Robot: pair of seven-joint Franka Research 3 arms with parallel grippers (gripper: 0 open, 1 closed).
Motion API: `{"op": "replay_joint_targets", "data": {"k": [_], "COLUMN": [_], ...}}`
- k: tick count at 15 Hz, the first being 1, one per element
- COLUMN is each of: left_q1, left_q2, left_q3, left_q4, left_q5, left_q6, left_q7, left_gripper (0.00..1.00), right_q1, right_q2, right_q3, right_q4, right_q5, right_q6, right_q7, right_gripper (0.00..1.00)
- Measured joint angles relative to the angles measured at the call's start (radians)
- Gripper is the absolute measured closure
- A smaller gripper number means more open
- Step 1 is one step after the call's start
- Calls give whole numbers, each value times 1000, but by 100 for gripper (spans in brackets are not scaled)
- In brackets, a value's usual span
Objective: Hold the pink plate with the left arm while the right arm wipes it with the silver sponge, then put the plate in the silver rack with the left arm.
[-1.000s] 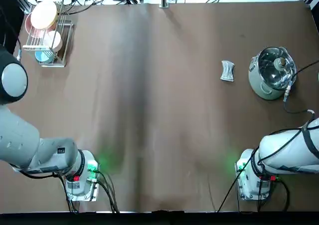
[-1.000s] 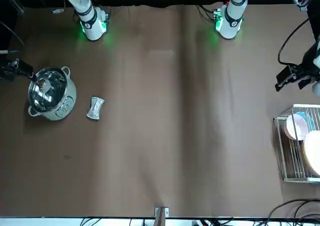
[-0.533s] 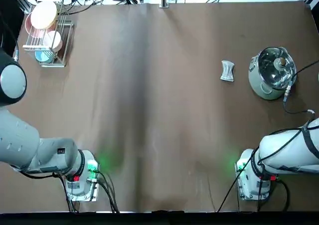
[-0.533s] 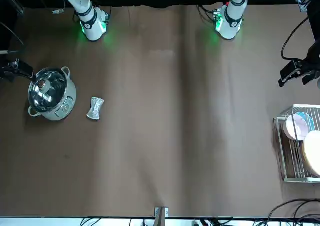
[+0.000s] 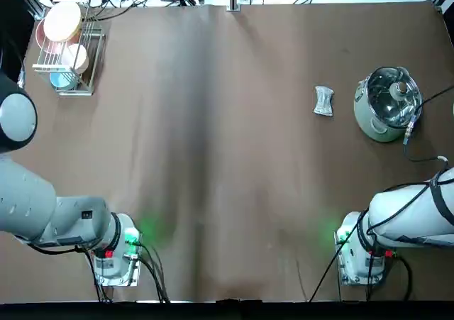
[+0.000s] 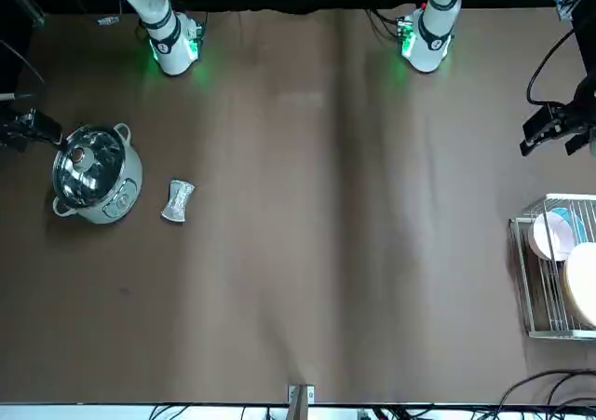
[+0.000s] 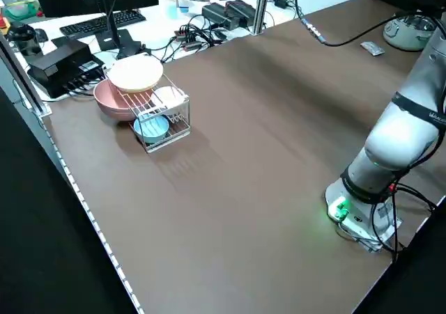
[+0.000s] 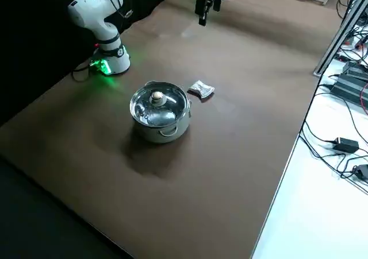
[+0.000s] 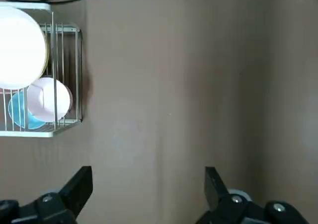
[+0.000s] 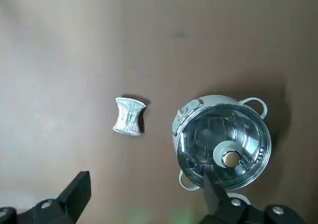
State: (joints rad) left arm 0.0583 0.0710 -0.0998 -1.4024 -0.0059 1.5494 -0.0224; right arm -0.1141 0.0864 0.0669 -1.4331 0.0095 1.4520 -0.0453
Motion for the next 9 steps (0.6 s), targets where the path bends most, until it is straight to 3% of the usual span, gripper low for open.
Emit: {"op": "replay_joint_targets", "data": {"k": [9], "left_q1": [4], "left_q2": [0], "left_q3": [9], "left_q4": [-1], "left_q5": [0], "left_q6": [0], "left_q7": [-3], "left_gripper": [0], "right_q1": [0], "right_q2": [0], "right_q3": [0], "right_q4": [0], "right_q5": [0], "right_q6": [0], "right_q7": [0], "right_gripper": [0]}}
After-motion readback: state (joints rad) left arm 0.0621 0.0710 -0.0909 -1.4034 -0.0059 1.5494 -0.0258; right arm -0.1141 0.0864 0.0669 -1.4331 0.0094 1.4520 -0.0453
